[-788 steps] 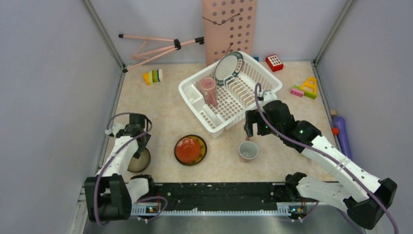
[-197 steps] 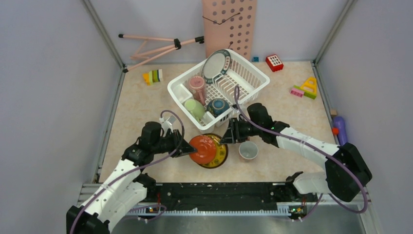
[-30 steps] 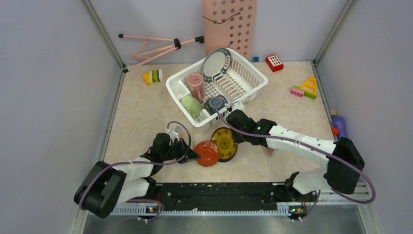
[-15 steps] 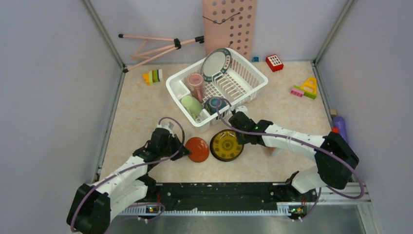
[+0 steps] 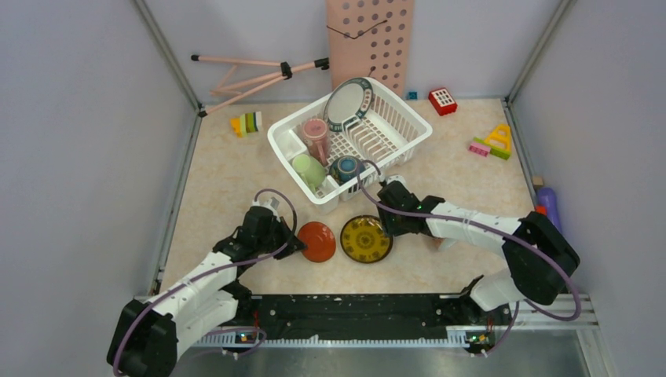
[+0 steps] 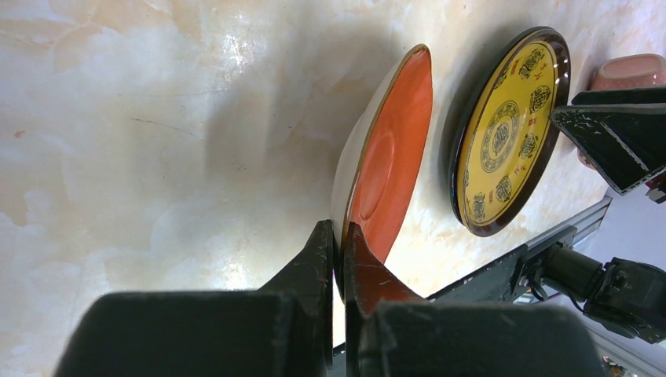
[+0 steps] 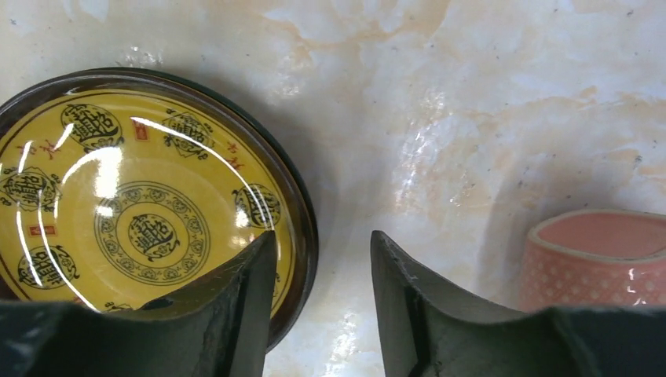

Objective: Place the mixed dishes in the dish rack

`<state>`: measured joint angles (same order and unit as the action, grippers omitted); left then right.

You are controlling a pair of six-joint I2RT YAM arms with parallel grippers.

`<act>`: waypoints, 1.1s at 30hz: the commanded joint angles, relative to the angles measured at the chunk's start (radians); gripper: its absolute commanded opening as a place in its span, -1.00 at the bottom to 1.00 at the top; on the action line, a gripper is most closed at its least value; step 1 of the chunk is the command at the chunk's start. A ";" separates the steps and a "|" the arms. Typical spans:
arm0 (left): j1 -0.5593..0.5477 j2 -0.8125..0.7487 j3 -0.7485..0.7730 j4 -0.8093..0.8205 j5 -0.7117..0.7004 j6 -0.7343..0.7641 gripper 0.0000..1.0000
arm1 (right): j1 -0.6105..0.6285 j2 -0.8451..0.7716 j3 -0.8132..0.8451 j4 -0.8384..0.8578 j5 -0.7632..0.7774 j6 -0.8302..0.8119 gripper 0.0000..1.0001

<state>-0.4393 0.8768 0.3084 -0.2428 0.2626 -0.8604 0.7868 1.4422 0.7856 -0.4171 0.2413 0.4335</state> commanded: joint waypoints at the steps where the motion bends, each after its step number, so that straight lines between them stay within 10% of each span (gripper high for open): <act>1: 0.001 -0.005 0.009 -0.031 -0.024 0.031 -1.00 | -0.044 -0.065 -0.021 0.060 -0.072 0.003 0.01; 9: 0.001 0.019 0.005 -0.025 -0.042 0.024 -1.00 | -0.092 -0.034 -0.087 0.135 -0.206 0.006 0.04; 14: 0.008 0.040 -0.013 0.003 -0.048 -0.005 -0.98 | -0.095 -0.024 -0.087 0.125 -0.211 0.010 -0.70; 16: 0.010 0.043 -0.006 -0.005 -0.050 -0.001 -0.76 | -0.096 -0.045 -0.071 0.093 -0.192 0.006 -0.97; 23: 0.010 -0.030 0.043 -0.102 -0.073 0.026 0.27 | -0.095 -0.152 0.002 -0.009 -0.155 -0.006 -1.00; 33: 0.008 -0.138 0.026 0.091 0.124 0.027 0.29 | -0.130 -0.241 0.019 0.022 -0.320 0.041 -1.00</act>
<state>-0.4328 0.7494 0.3321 -0.3115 0.2768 -0.8345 0.6846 1.2446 0.7742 -0.4400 0.0200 0.4480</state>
